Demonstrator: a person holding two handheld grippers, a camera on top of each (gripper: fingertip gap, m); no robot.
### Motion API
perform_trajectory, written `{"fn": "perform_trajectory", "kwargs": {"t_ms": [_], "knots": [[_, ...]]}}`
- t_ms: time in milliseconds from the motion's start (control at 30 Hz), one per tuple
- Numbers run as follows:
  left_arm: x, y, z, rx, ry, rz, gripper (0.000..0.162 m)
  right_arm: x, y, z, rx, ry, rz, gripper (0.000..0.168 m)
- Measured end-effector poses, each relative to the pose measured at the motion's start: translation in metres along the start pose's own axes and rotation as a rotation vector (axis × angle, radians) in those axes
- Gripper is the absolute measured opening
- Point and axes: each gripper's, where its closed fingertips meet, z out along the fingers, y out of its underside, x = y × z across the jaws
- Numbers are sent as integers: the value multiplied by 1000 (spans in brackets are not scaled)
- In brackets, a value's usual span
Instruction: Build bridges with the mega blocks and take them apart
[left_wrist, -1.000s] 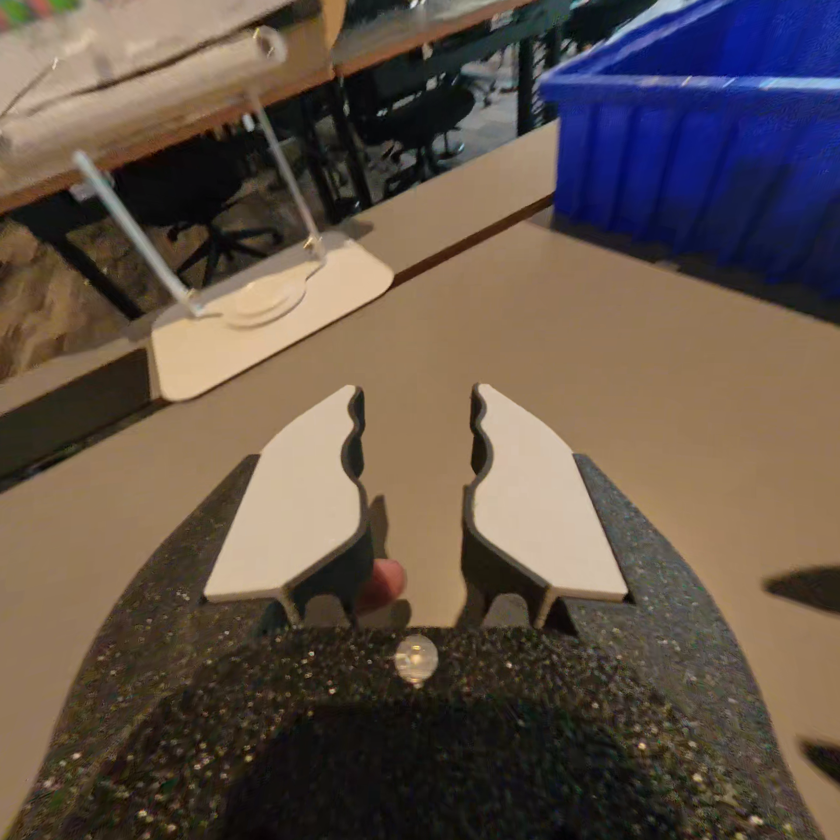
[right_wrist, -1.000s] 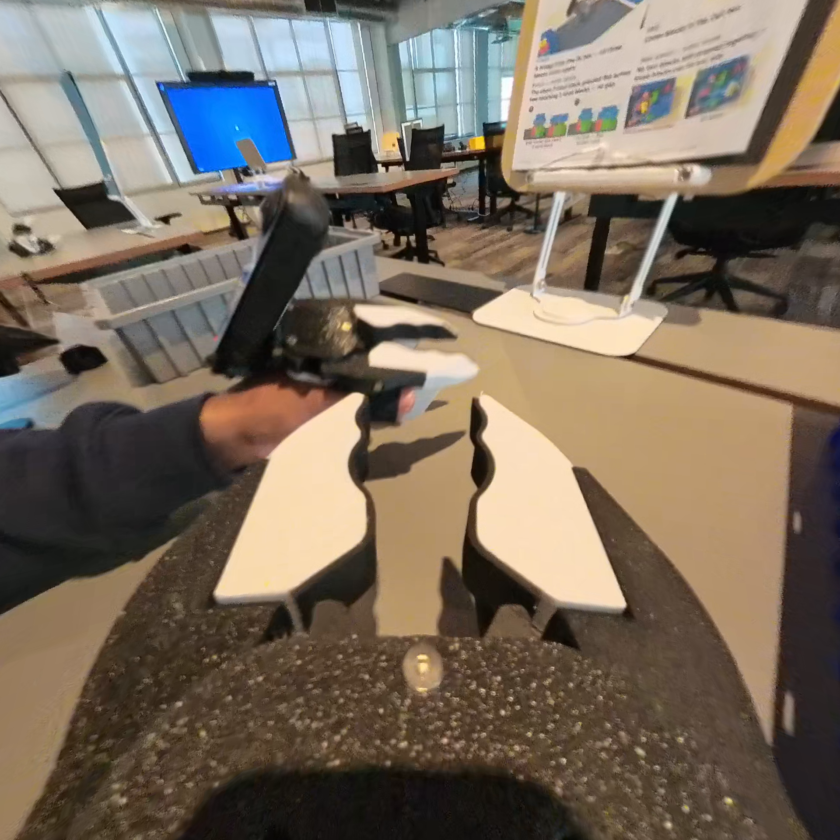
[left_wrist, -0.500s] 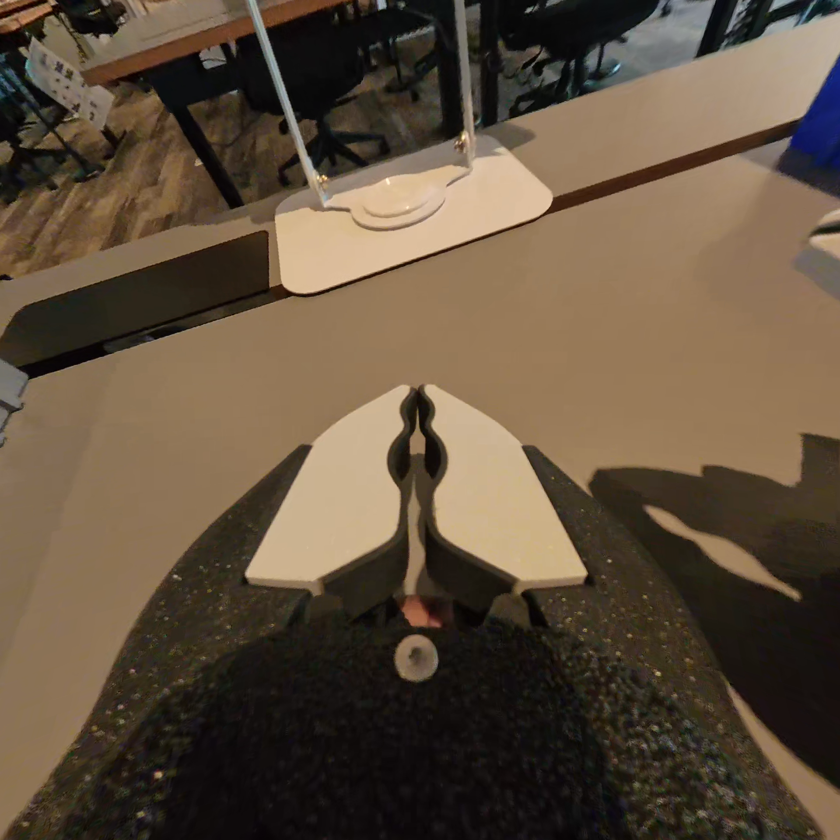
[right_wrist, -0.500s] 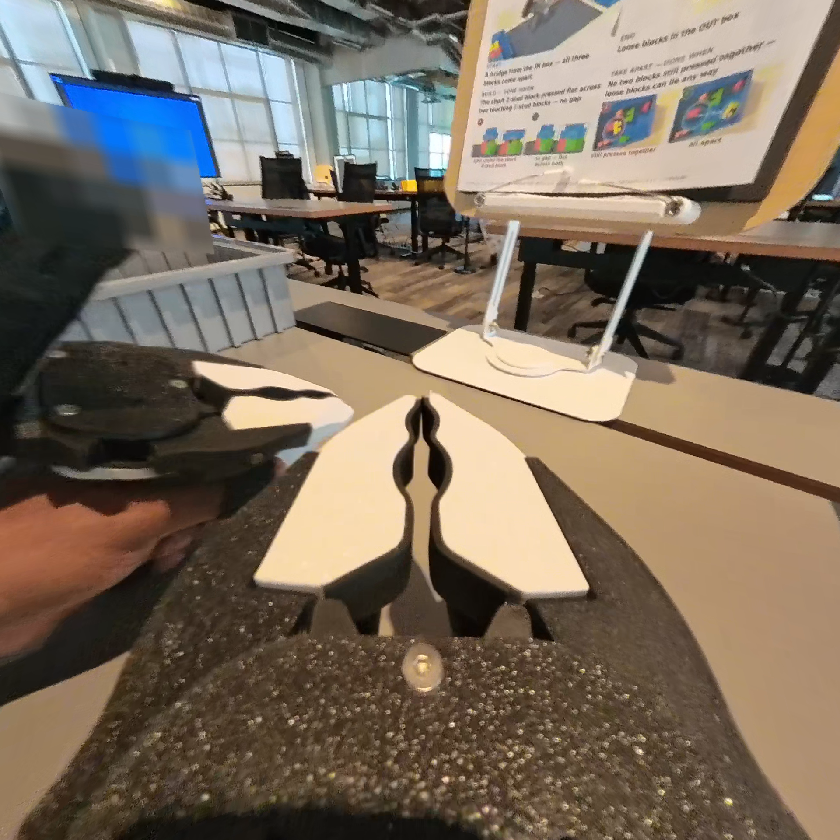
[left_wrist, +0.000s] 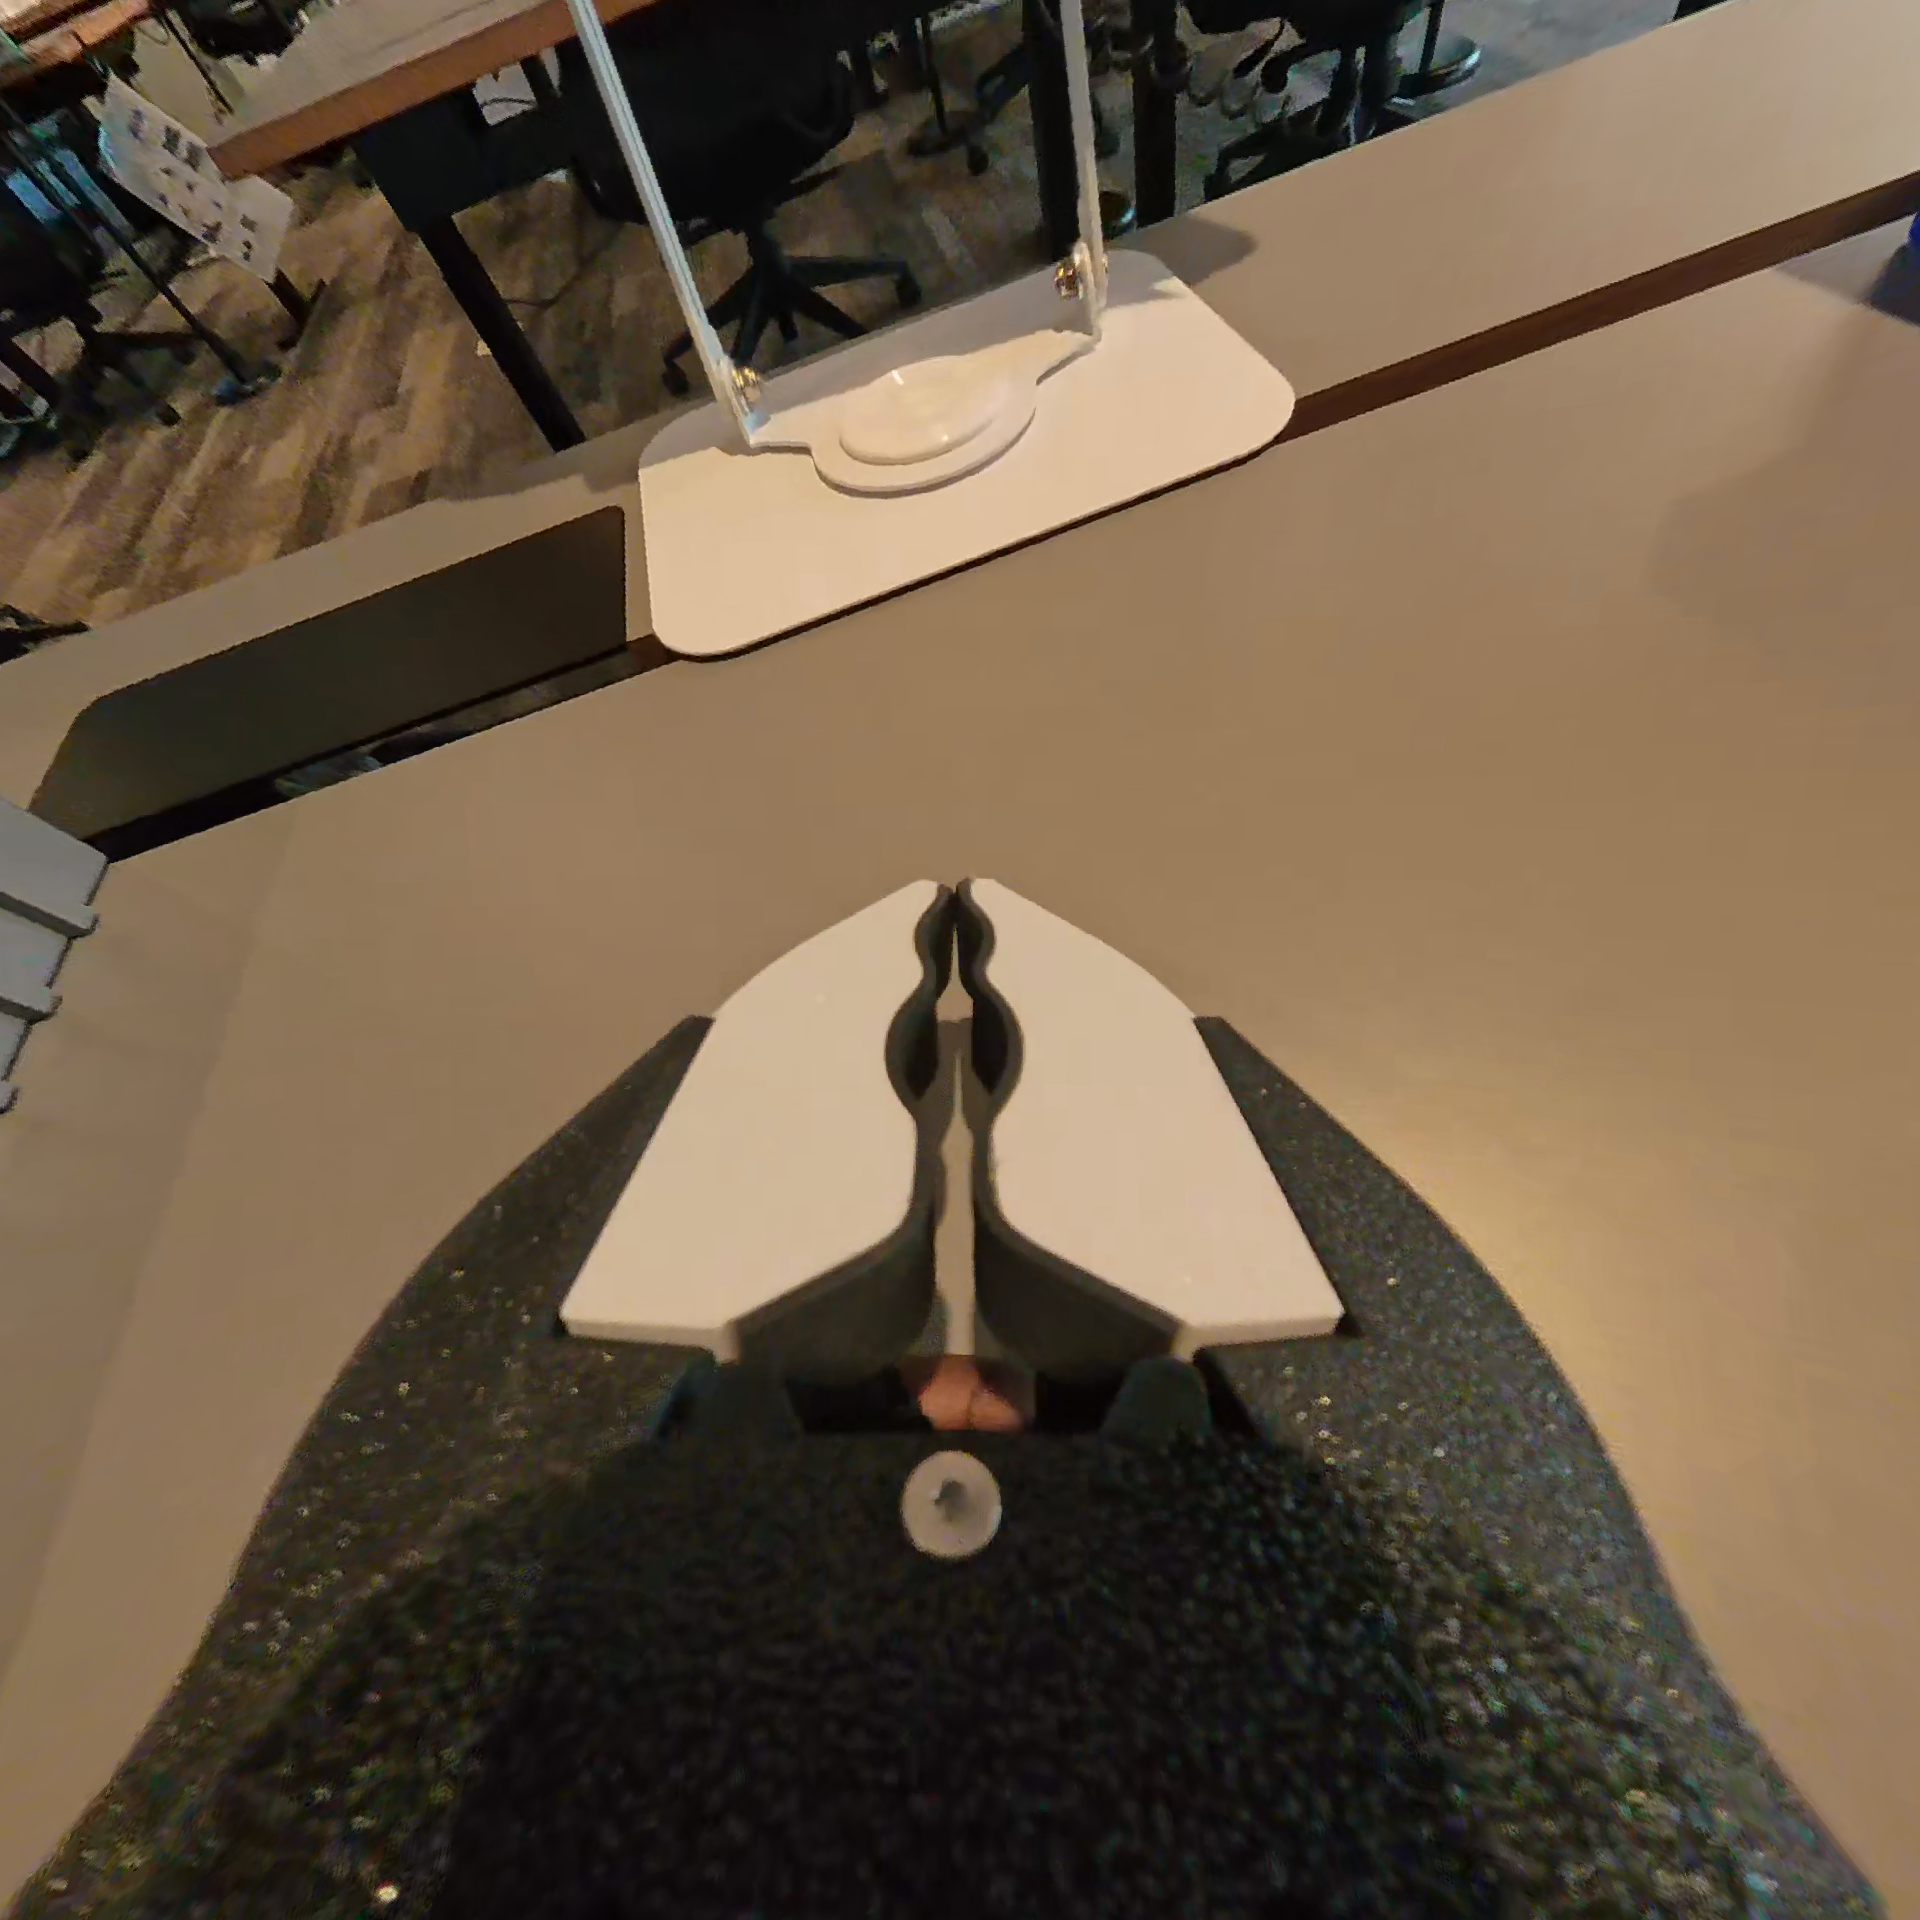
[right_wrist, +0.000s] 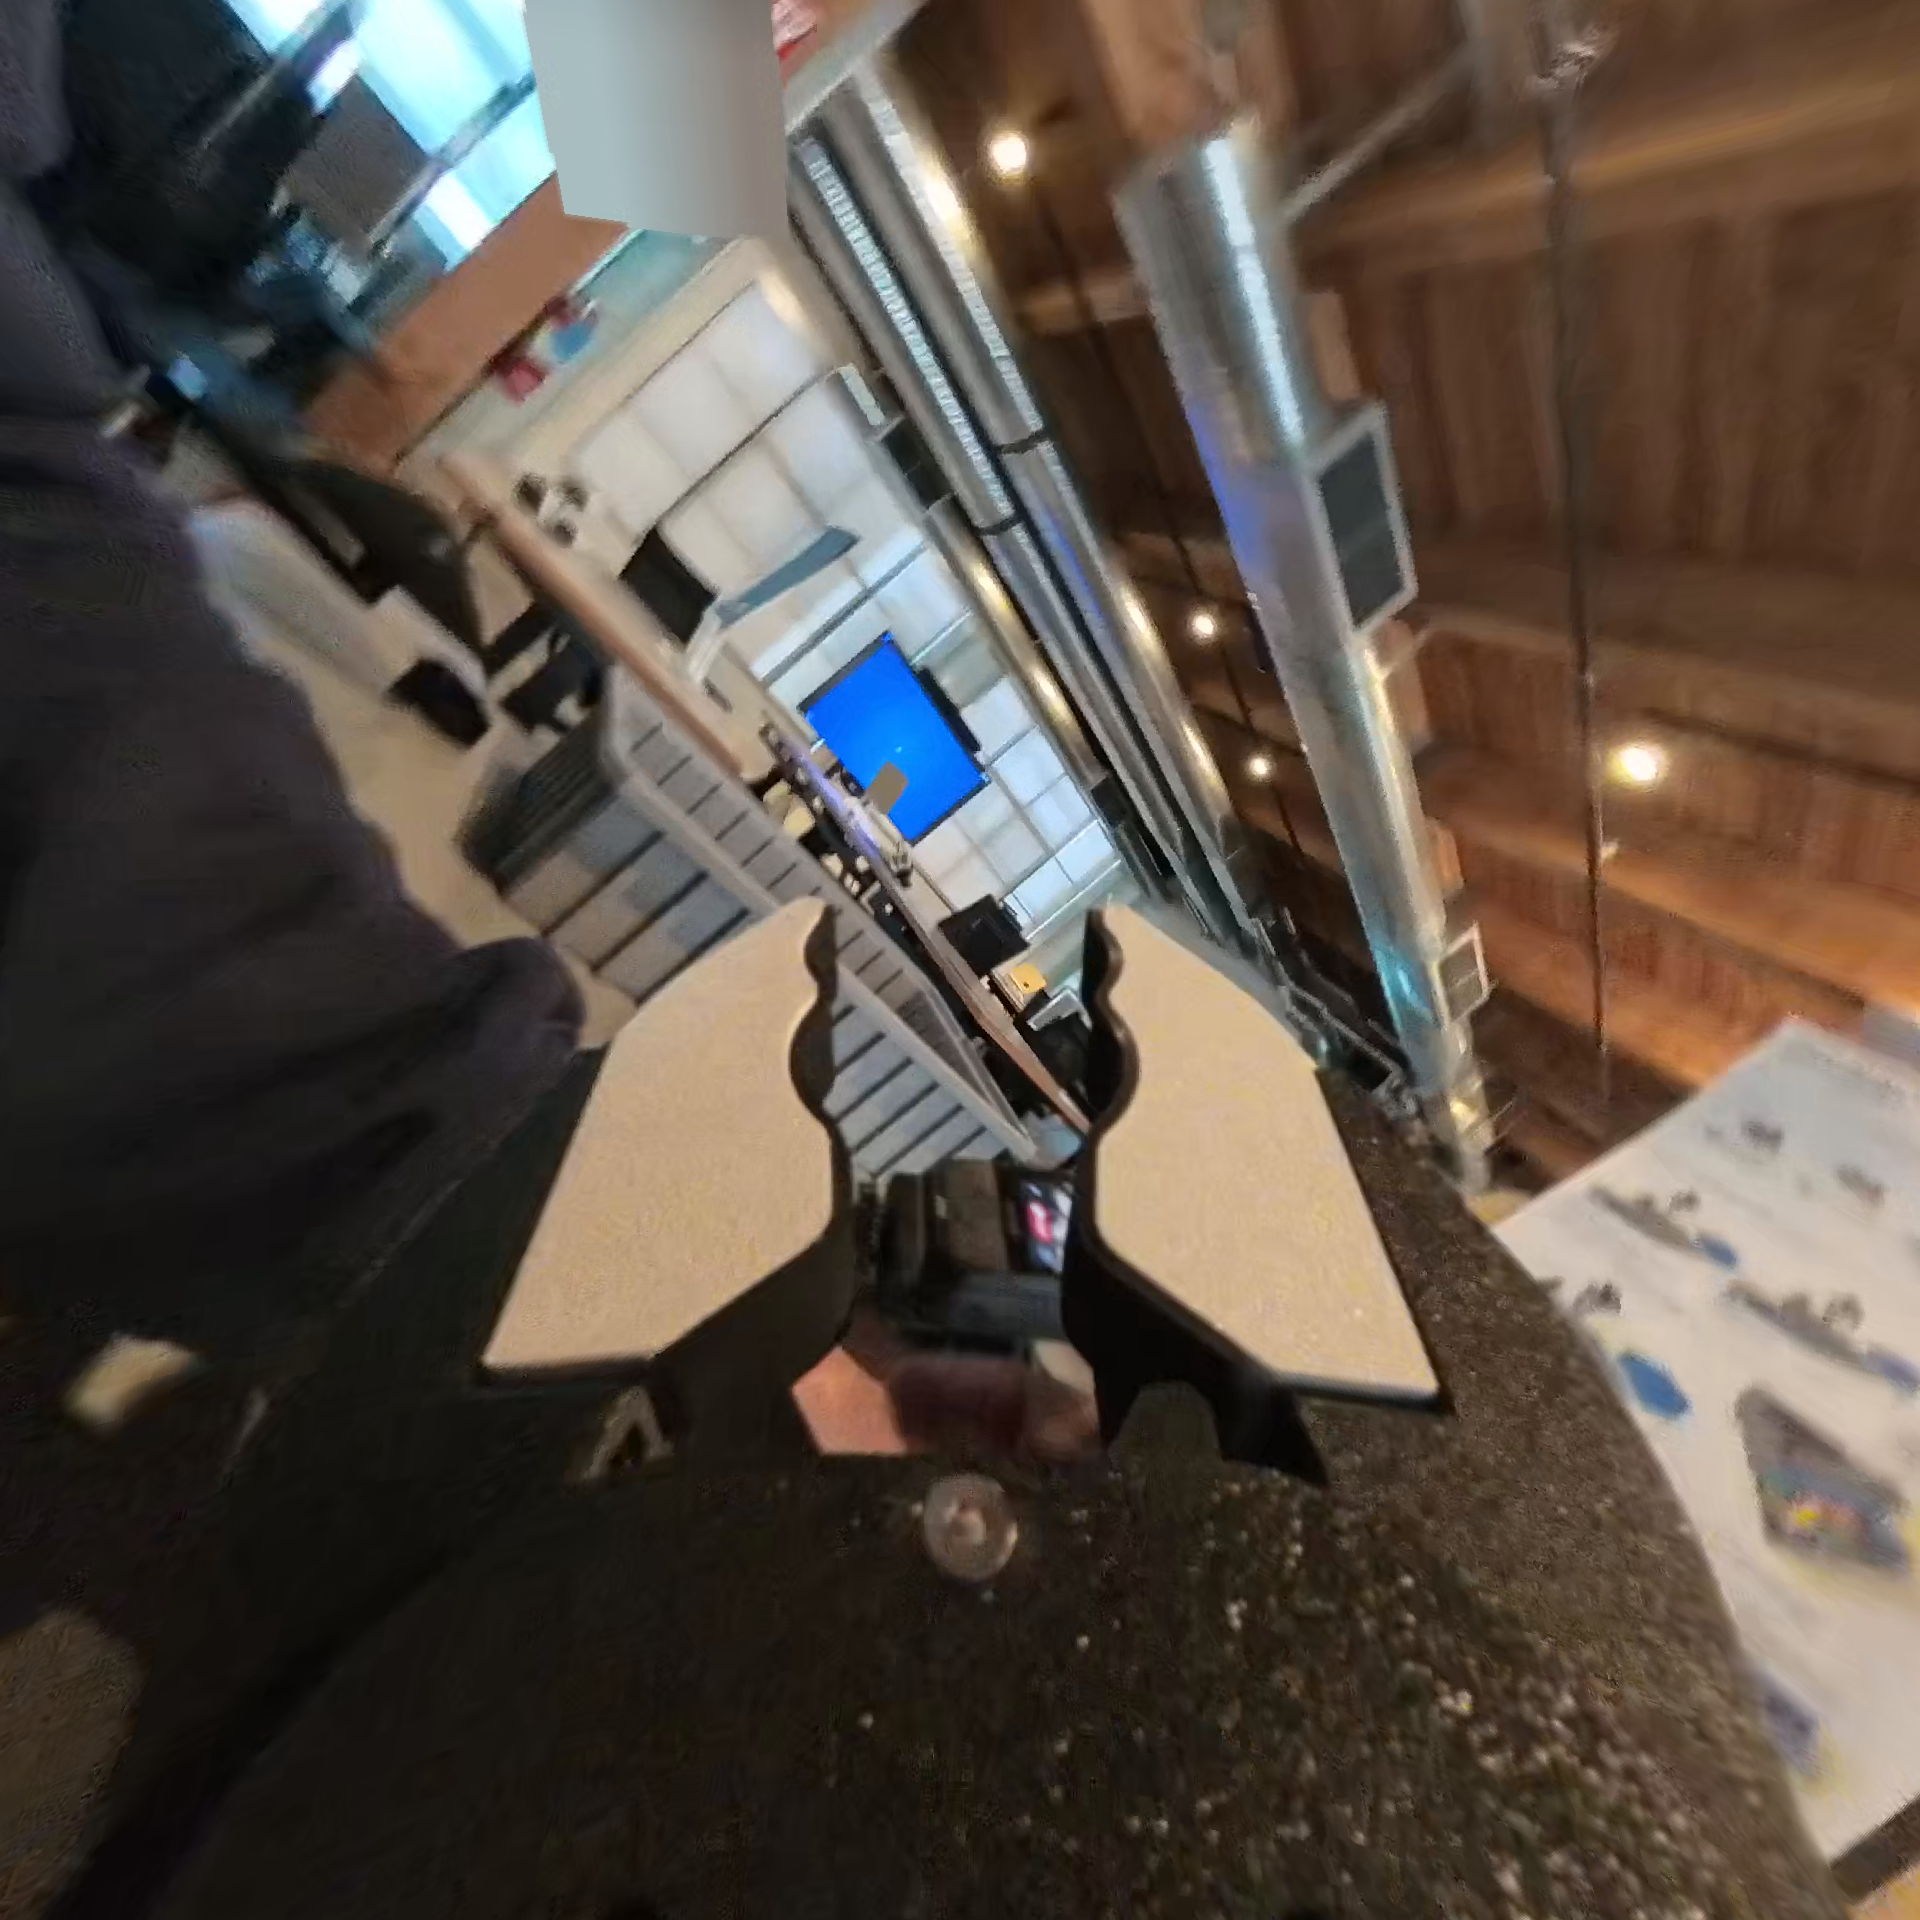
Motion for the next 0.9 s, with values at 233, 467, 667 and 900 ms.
{"fn": "perform_trajectory", "kwargs": {"t_ms": [233, 467, 667, 900], "knots": [[0, -2, -2, 21, -23, 30, 0, -55, 11, 28, -144, -134, -271, 59], [1, -4, -3, 32, -36, 49, 3, -64, 37, 38, -261, -202, -262, 61], [3, -4, -4, 38, -38, 66, 15, -67, 43, 39, -294, -220, -261, 60], [3, -4, -3, 32, -35, 68, 21, -71, 52, 38, -353, -264, -222, 50]]}}
